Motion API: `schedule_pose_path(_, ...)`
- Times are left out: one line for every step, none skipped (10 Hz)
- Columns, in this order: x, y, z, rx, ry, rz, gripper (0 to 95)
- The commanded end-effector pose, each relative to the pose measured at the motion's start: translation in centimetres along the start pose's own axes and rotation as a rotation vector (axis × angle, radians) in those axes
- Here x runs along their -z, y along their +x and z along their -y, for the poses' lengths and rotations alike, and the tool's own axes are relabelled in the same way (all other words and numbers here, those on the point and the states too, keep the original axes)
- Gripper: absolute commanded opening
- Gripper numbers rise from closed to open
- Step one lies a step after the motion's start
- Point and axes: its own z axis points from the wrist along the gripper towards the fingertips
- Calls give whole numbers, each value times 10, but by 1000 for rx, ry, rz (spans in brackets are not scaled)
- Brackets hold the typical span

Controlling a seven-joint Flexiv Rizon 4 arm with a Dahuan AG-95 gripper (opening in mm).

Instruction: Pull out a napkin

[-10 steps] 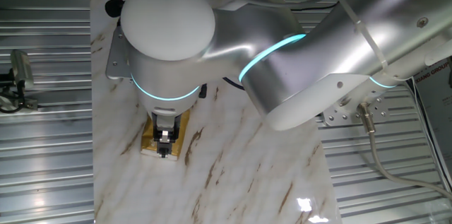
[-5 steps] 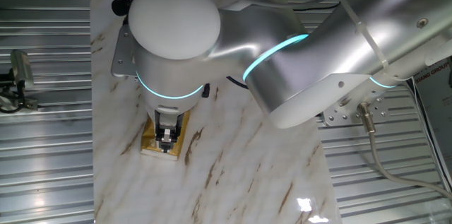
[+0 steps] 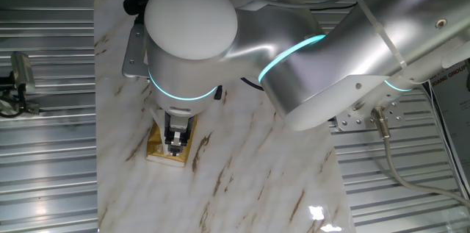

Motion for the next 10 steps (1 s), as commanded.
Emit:
schedule_pose_path(-3,2,3,10,0,5,570)
schedule_pose_path(-4,2,4,11,0,6,570)
schedule_pose_path(-4,3,4,10,-2,3,570)
schedule_pose_path(-4,3,5,8,-4,2,570)
schedule_pose_path(-6,4,6,3,-6,2,570)
schedule_pose_path(-7,5,7,4,-6,3,570)
schedule_pose_path(-9,7,10,8,-3,5,570)
schedule_pose_path(-10,8,11,2,-7,1,570)
schedule_pose_path(-10,9,11,-5,-6,3,380)
schedule_pose_path(-11,10,12,1,-5,6,380)
